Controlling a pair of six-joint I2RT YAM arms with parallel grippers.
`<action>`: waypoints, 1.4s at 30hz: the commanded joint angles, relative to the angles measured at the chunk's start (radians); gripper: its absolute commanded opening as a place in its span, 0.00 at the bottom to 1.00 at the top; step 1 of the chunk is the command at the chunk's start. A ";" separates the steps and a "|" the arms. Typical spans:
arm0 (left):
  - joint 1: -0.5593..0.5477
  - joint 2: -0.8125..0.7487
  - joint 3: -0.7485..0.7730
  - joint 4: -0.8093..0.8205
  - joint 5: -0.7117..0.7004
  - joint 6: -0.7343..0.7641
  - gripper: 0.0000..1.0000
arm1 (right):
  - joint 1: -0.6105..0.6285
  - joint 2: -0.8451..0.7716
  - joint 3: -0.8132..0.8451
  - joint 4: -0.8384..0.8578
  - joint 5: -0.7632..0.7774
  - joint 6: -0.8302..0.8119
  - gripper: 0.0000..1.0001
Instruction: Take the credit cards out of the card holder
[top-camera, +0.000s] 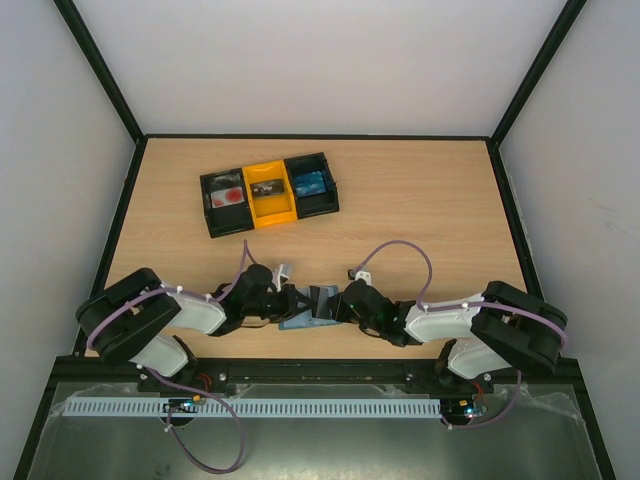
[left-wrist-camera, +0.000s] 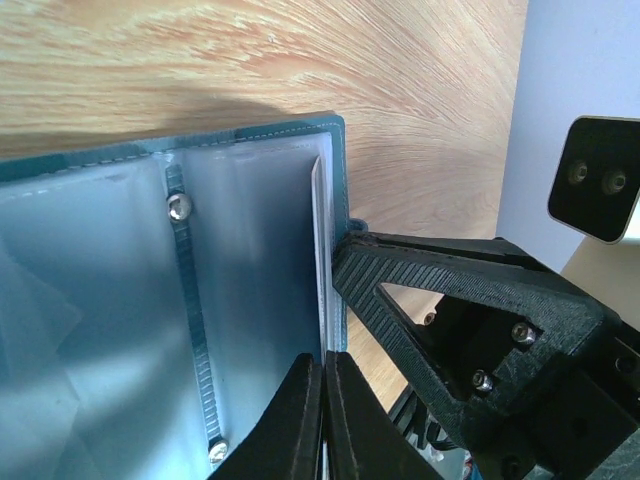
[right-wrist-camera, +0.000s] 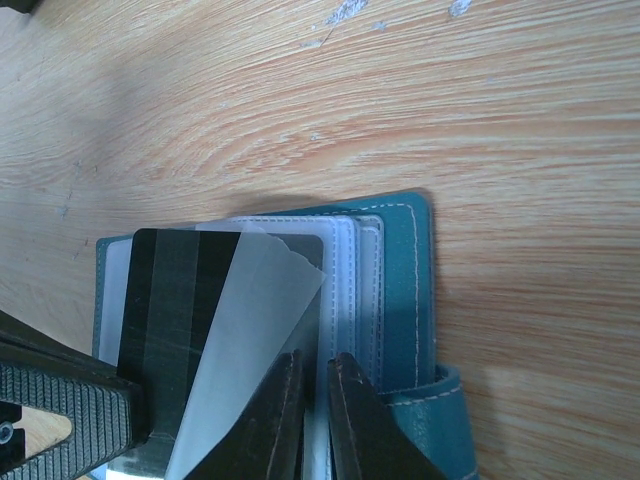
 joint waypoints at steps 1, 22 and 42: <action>-0.006 -0.026 -0.009 0.008 0.002 0.000 0.03 | 0.003 0.019 -0.024 -0.036 0.010 0.005 0.09; -0.002 -0.199 -0.038 -0.207 -0.080 0.066 0.03 | 0.004 -0.022 -0.008 -0.076 0.033 -0.016 0.11; 0.025 0.010 -0.073 0.151 0.025 0.039 0.03 | 0.003 -0.093 -0.029 0.077 -0.075 0.022 0.24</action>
